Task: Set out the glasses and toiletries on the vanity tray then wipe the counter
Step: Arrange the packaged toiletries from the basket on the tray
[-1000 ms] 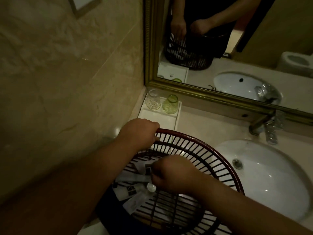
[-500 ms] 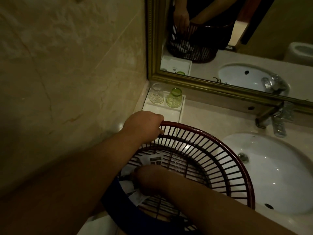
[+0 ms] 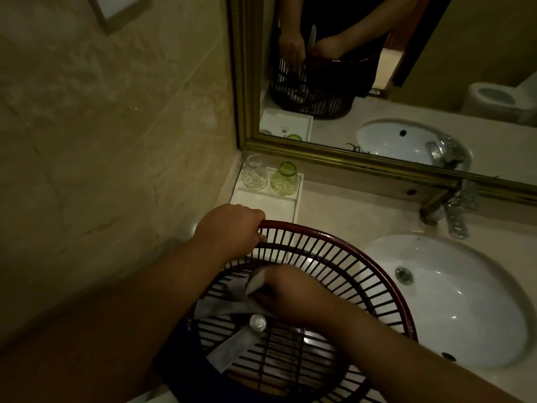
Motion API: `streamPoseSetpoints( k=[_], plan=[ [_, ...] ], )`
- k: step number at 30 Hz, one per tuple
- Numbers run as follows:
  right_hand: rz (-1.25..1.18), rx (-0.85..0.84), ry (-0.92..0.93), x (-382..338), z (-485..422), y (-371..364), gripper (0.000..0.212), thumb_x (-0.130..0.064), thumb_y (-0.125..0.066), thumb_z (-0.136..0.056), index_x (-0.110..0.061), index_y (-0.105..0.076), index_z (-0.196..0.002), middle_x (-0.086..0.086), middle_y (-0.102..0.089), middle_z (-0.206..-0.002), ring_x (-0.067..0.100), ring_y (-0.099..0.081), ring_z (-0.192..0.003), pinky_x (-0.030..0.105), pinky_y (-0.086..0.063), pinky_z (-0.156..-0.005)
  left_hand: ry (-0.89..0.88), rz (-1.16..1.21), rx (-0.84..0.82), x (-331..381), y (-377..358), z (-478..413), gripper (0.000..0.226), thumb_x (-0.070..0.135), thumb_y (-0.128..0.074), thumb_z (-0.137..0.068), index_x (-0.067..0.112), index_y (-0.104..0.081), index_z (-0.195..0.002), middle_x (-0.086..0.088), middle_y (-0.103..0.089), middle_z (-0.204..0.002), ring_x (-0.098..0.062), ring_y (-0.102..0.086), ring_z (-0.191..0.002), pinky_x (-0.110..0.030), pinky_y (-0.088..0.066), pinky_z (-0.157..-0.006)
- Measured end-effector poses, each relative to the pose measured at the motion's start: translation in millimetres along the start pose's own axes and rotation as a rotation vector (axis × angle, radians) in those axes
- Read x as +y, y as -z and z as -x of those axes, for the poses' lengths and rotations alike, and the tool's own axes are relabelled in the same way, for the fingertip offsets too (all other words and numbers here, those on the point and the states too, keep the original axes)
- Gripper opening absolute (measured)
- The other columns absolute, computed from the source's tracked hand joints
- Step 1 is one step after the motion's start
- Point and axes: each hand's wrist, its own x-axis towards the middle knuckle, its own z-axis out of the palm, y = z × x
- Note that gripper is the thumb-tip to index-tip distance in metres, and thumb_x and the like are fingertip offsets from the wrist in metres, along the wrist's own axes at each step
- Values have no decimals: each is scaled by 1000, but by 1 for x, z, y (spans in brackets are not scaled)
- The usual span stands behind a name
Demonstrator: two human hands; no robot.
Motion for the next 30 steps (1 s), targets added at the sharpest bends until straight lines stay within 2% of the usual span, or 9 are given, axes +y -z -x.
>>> streamPoseSetpoints(
  k=[3, 6, 9, 12, 18, 23, 26, 28, 30],
  plan=[
    [-115, 175, -89, -4, 17, 31, 23, -27, -68, -93, -43, -68, -109, -31, -67, -99, -12, -63, -97, 5, -46, -78, 13, 8, -46, 0, 4, 0, 24, 47, -61, -86, 25, -58, -94, 4, -55, -73, -19, -49, -65, -33, -36, -54],
    [-220, 305, -143, -10, 20, 64, 25, -32, -73, -91, -56, -66, -92, -31, -71, -96, -13, -65, -92, 5, -50, -67, 23, 19, -57, 1, 5, 0, 23, 47, -62, -86, 28, -62, -100, 4, -61, -78, -20, -56, -71, -33, -42, -57],
    [-363, 399, -133, -20, 8, 100, 23, -26, -73, -92, -47, -66, -95, -25, -73, -97, -8, -70, -86, 9, -55, -64, 36, 13, -58, 2, 5, 0, 21, 44, -64, -86, 27, -62, -98, 6, -56, -72, -16, -48, -64, -31, -34, -52],
    [-383, 423, -133, -22, -14, 131, 14, -25, -67, -96, -36, -67, -105, -10, -75, -95, 5, -72, -80, 20, -60, -64, 24, 29, -50, 1, 3, -1, 23, 44, -60, -86, 26, -64, -99, 2, -64, -79, -17, -46, -61, -31, -34, -53],
    [-577, 467, -279, 10, -95, 160, 19, -12, -58, -101, -6, -63, -118, 12, -73, -98, 18, -72, -70, 25, -59, -60, 4, 45, -24, -1, -4, -1, 28, 56, -63, -85, 29, -61, -92, 5, -66, -81, -18, -63, -72, -30, -36, -55],
    [-549, 227, -562, 44, -167, 128, 7, -5, -61, -100, 0, -65, -103, 14, -70, -88, 24, -70, -64, 35, -64, -60, 9, 67, -32, 1, 1, -2, 24, 52, -62, -86, 29, -55, -89, 4, -64, -78, -19, -57, -66, -31, -32, -54],
    [-542, 26, -699, 59, -201, 104, 19, -5, -62, -100, 1, -63, -81, 15, -65, -80, 25, -65, -61, 33, -60, -56, 10, 73, -39, 3, 4, -2, 26, 52, -62, -88, 27, -60, -96, 3, -66, -83, -20, -61, -71, -30, -34, -57],
    [-536, -26, -728, 66, -219, 92, 22, -5, -59, -101, 2, -62, -81, 16, -64, -81, 25, -63, -61, 32, -60, -55, -13, 79, -16, 2, 4, -1, 27, 49, -63, -89, 25, -63, -103, 2, -69, -87, -20, -64, -75, -29, -36, -60],
    [-511, -83, -750, 75, -232, 83, 19, -8, -52, -105, 5, -62, -95, 19, -65, -97, 28, -65, -69, 37, -60, -66, -27, 91, -5, 0, 4, -1, 27, 47, -63, -91, 23, -63, -105, 0, -69, -89, -22, -65, -77, -28, -38, -61]
  ],
)
